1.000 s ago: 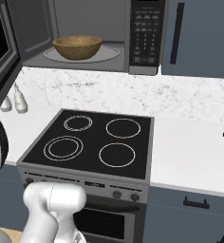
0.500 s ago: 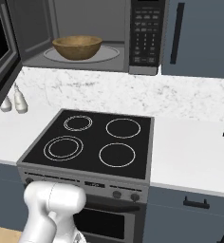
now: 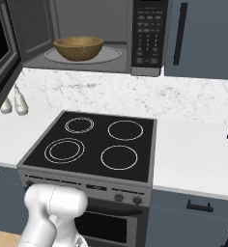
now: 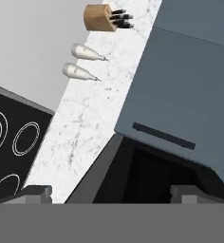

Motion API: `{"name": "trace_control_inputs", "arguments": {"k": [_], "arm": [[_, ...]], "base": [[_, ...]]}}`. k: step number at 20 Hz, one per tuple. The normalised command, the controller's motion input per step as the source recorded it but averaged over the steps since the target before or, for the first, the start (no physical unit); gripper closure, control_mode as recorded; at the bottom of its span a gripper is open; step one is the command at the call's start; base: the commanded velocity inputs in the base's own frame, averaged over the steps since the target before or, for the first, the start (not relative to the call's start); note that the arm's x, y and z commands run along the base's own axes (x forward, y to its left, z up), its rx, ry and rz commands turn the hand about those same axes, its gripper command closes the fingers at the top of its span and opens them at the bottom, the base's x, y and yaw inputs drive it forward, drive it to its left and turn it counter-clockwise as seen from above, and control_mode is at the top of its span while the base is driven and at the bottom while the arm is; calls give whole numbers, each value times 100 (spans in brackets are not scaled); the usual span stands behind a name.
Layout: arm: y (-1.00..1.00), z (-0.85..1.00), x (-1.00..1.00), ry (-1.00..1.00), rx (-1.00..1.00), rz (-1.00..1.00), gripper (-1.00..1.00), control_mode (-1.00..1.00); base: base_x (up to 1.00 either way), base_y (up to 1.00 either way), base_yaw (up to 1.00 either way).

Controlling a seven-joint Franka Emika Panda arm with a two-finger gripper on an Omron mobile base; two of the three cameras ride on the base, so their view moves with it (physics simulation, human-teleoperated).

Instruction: Open the microwave, place the bowl with waffle inside the microwave, then close the microwave door and turn it on.

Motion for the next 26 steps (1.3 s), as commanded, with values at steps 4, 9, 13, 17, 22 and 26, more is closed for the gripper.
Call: {"name": "trace_control_inputs", "arguments": {"k": [4, 9, 13, 17, 22, 26], "arm": [[-13, 0, 84, 0, 2, -7, -100, -100], [-34, 0, 44, -2, 0, -13, -100, -100], [-70, 10, 29, -10, 2, -10, -100, -100], [-74, 24, 55, -9, 2, -5, -100, -100], [-75, 24, 77, -3, 6, -5, -100, -100], [-77, 18, 99, 0, 6, -8, -100, -100]], "base": [[0, 0, 0], [0, 0, 0], [0, 0, 0], [0, 0, 0], [0, 0, 0], [0, 0, 0]]}}
